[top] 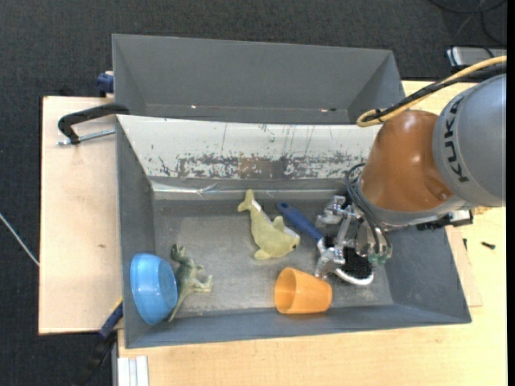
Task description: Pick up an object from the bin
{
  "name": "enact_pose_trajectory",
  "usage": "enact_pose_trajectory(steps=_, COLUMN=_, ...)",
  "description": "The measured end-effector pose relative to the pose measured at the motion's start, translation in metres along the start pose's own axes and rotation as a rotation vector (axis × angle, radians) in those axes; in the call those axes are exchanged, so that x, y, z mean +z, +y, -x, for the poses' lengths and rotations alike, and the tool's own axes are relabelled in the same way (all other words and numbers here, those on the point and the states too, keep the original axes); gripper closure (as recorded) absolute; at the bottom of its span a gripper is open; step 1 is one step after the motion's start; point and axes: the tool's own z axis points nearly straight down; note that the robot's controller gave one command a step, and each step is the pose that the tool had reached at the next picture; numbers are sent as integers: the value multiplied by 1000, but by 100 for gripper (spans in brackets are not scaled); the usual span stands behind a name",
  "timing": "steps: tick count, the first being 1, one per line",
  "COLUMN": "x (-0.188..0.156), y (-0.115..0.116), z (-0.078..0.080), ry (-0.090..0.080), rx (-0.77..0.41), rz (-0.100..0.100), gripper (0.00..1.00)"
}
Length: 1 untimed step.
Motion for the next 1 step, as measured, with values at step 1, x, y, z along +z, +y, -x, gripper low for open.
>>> enact_pose_trajectory(steps=1, x=24, y=-23, z=22, ry=23, rx=191, rz=-5, gripper=0)
